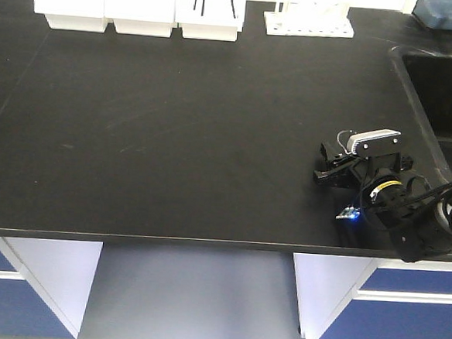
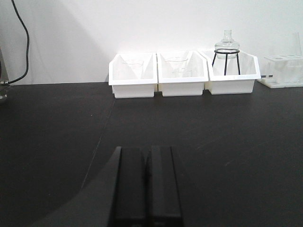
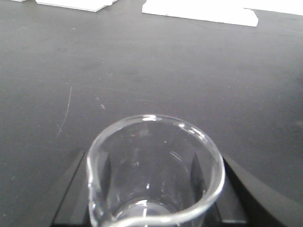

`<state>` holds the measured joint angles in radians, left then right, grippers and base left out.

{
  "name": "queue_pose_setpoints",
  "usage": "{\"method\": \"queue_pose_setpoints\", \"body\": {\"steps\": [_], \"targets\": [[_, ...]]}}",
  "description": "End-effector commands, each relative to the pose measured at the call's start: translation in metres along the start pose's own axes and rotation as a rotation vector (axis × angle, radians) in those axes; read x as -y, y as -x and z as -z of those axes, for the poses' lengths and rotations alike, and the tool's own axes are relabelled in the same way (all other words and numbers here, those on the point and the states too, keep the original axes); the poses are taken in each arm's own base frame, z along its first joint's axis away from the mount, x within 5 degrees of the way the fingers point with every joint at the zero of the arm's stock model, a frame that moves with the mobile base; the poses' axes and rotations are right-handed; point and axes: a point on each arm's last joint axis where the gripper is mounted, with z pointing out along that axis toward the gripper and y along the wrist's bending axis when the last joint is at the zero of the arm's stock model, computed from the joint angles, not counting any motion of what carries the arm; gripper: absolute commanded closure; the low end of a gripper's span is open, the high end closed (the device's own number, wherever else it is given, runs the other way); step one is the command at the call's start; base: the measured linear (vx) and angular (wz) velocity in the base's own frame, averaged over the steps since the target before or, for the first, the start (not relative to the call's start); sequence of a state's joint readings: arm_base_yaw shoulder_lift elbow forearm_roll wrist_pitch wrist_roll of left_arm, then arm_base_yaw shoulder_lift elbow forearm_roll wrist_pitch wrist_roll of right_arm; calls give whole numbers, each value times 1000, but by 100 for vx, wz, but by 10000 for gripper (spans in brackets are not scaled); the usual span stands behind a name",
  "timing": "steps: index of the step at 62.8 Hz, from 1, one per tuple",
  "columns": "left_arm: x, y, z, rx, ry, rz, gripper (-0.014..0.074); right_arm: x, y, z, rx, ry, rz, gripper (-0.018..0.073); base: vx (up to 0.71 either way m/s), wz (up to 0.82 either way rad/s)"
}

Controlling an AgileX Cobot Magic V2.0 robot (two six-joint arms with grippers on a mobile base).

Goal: Grab beaker and place in storage area
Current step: 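Close the right gripper around the beaker, then lift the beaker with the right gripper off the bench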

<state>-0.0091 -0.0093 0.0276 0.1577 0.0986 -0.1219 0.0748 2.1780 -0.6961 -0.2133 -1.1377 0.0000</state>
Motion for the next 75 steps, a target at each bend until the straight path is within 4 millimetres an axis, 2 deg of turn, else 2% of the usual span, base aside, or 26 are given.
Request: {"method": "queue_pose_setpoints", "body": {"steps": [1,9,19,41,51,58,75], "targets": [[1,15,3,113,-9,11,603,0,30,2,191,3,21,465,0,0],[1,15,3,113,-9,11,603,-4,34,2,230,43,36,571,0,0],[1,15,3,113,-9,11,603,-6,40,4,234,76,10,568,0,0],[1,15,3,113,-9,11,603,-1,97,24,169,35,28,568,0,0],[1,15,3,113,-9,11,603,-1,120,35,219,33,-22,568,0,0],[1,15,3,113,-9,11,603,0,139,46,244,24,-31,568,0,0],[1,15,3,113,-9,11,603,1,171,78,167,-27,4,566,0,0]]}}
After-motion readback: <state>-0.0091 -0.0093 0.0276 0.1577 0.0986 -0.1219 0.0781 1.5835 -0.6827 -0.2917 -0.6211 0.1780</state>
